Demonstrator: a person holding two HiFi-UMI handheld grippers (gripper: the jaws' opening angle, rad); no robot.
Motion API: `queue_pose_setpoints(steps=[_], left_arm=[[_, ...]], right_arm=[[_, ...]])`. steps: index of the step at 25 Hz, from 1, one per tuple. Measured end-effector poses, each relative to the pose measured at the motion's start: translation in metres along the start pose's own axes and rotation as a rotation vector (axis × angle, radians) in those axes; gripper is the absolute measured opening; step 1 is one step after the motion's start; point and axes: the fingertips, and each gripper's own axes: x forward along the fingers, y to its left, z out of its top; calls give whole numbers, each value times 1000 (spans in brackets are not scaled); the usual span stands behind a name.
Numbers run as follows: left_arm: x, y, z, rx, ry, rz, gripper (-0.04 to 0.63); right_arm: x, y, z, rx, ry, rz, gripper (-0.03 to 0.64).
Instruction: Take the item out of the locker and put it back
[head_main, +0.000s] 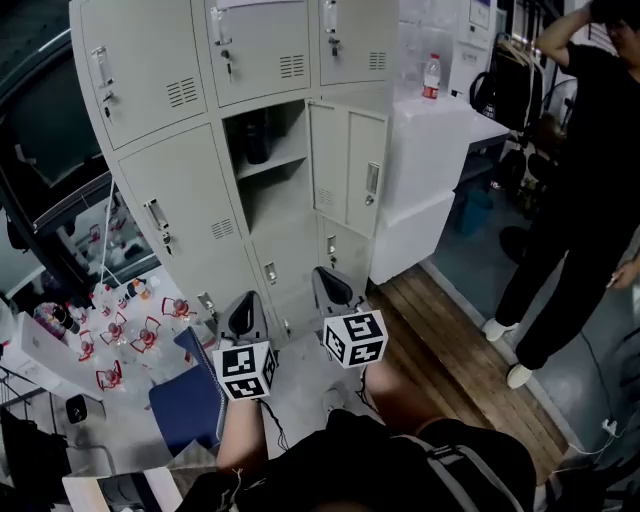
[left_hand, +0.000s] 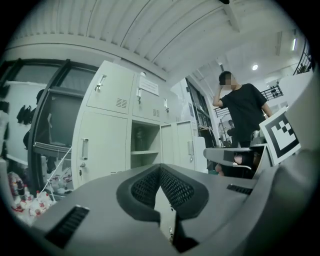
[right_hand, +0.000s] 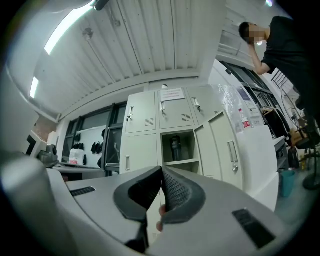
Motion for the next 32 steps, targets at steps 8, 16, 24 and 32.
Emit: queue_pose_setpoints(steps=[8, 16, 24, 32], left_arm=[[137, 34, 21, 28, -6, 29, 11], [230, 69, 31, 32, -17, 63, 11], [282, 104, 27, -19, -7, 71, 11], [307, 130, 36, 18, -23, 54, 11]], right_arm=[[126, -67, 4, 20, 2, 46, 14], [225, -103, 10, 12, -5, 95, 14], [285, -116, 9, -6, 3, 99, 14], [329, -112, 9, -17, -38, 108, 133]])
